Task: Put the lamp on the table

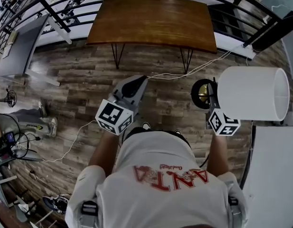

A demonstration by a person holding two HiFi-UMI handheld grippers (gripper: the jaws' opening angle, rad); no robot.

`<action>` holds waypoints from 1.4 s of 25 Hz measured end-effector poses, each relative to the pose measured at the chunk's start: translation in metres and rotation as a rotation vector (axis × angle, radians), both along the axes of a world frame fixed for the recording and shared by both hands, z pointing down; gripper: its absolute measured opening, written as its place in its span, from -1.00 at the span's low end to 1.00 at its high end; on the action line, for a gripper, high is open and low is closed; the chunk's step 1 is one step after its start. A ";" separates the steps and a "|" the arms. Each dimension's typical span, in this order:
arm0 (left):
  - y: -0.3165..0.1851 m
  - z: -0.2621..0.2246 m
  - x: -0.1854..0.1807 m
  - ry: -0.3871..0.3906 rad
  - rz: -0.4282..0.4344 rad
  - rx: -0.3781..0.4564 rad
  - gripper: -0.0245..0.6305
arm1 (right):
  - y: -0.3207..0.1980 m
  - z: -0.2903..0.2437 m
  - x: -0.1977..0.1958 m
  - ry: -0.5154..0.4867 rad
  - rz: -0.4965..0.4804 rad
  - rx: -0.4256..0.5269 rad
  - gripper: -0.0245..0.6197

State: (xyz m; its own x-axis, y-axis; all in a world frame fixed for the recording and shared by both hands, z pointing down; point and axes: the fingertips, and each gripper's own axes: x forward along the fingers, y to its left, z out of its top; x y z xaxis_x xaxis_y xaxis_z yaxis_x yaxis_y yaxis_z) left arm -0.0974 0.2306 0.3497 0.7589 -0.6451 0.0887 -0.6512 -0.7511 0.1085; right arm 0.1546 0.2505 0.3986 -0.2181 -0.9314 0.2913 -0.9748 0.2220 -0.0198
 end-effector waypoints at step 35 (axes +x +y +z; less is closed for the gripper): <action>-0.227 -0.003 0.045 -0.029 -0.085 -0.018 -0.90 | -0.257 -0.004 0.047 0.005 -0.090 -0.005 -0.74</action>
